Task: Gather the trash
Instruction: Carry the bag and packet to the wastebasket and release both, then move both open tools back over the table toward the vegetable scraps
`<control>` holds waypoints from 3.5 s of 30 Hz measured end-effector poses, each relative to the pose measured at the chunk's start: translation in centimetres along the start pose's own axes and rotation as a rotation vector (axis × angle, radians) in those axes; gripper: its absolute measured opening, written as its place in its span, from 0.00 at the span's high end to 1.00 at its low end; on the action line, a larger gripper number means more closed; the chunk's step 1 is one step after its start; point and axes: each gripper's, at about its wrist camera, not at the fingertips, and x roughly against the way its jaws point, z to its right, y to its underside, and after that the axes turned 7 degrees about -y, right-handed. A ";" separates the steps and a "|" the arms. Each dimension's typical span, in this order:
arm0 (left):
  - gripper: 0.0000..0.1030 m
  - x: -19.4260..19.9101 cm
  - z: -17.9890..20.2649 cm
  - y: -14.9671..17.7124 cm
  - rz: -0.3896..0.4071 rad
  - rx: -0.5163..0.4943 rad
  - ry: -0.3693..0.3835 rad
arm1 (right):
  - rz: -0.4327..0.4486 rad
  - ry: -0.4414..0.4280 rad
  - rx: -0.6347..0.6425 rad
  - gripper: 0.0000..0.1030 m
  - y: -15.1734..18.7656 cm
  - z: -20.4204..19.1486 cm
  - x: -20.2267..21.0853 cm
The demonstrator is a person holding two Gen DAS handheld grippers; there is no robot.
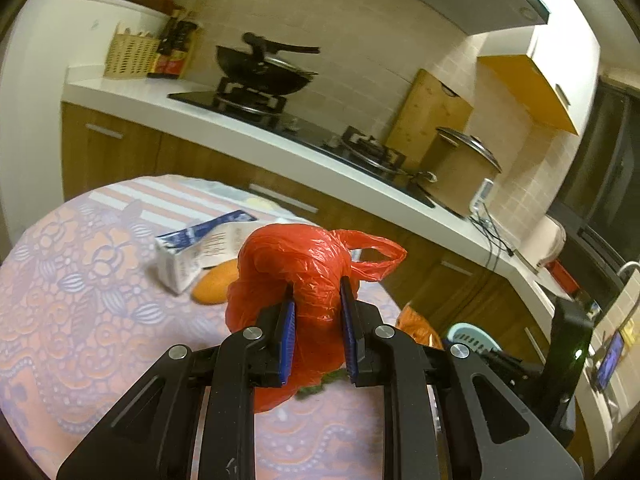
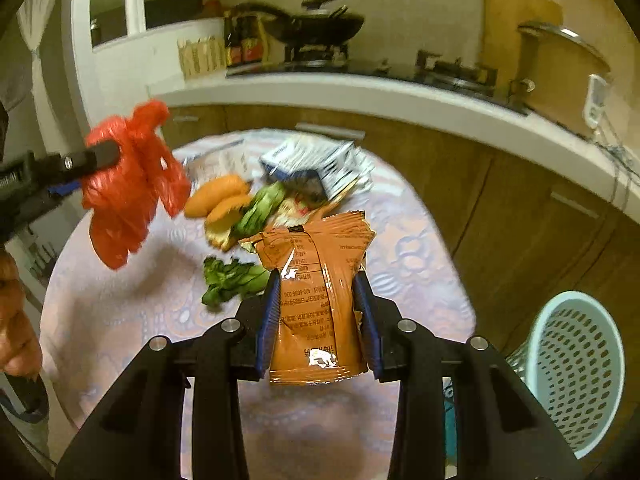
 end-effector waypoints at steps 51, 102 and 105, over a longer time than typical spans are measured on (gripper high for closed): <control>0.53 -20.8 34.2 13.5 -0.471 -0.437 0.379 | -0.038 0.446 -0.692 0.48 15.2 31.9 10.6; 0.45 -5.3 12.0 2.0 -0.106 -0.157 0.160 | 0.179 0.178 -0.248 0.26 2.0 11.7 8.5; 0.45 -4.8 8.8 1.5 -0.094 -0.122 0.102 | 0.184 0.149 -0.216 0.26 0.9 9.8 7.1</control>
